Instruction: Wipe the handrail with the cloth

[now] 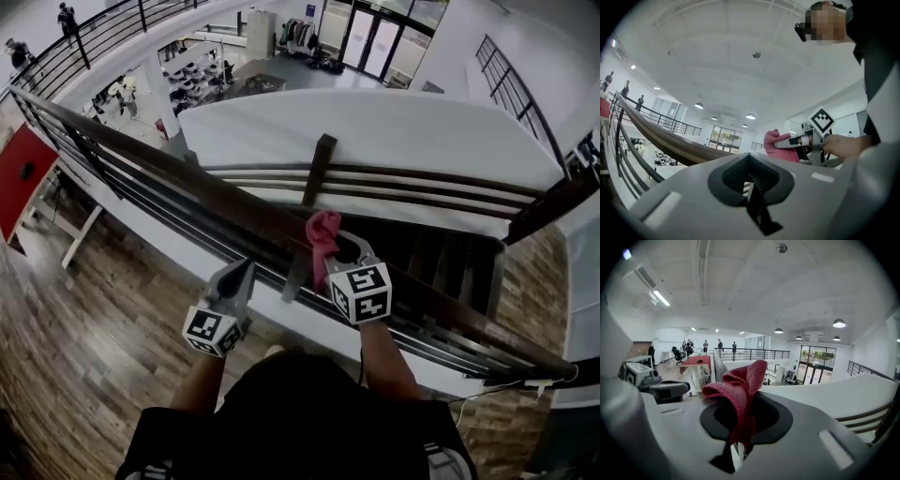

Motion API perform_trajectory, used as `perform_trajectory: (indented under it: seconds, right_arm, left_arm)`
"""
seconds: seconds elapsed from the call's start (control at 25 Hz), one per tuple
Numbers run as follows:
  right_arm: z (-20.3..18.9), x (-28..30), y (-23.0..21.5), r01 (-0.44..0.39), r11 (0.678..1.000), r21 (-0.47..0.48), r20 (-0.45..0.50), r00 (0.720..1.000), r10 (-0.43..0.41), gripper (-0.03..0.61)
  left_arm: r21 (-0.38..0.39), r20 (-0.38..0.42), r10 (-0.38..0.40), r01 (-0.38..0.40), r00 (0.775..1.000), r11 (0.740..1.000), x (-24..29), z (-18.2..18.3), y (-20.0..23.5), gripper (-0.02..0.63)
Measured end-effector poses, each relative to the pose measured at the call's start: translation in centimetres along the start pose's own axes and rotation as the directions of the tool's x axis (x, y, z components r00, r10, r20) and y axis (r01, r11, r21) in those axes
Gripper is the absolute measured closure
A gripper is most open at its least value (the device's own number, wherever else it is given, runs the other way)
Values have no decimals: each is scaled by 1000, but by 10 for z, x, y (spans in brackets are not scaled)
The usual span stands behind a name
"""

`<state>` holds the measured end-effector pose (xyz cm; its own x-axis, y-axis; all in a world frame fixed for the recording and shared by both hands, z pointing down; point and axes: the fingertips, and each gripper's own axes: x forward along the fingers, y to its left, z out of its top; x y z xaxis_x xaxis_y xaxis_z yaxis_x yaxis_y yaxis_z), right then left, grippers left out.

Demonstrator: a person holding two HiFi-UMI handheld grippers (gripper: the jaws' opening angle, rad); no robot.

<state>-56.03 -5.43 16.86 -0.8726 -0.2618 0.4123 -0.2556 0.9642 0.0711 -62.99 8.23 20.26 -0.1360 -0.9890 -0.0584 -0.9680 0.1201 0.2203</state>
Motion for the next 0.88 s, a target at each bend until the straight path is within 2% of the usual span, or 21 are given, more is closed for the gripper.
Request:
perform_trajectory:
  seconds: [0.12, 0.2, 0.56, 0.88]
  right_arm:
    - [-8, 2, -3, 32, 997, -65, -67, 997, -36, 531]
    - [-13, 1, -3, 43, 996, -76, -93, 994, -50, 531]
    - [-23, -12, -19, 87, 996, -7, -116, 989, -88, 531]
    - [-36, -33, -33, 164, 986, 22, -121, 980, -160, 531]
  left_arm:
    - [-9, -12, -17, 17, 1000, 1000, 3, 1, -2, 615]
    - [-20, -19, -29, 29, 999, 999, 3, -2, 0, 615]
    - [-60, -40, -87, 85, 995, 995, 9, -14, -6, 615]
    - [-41, -57, -173, 170, 983, 985, 22, -17, -22, 614]
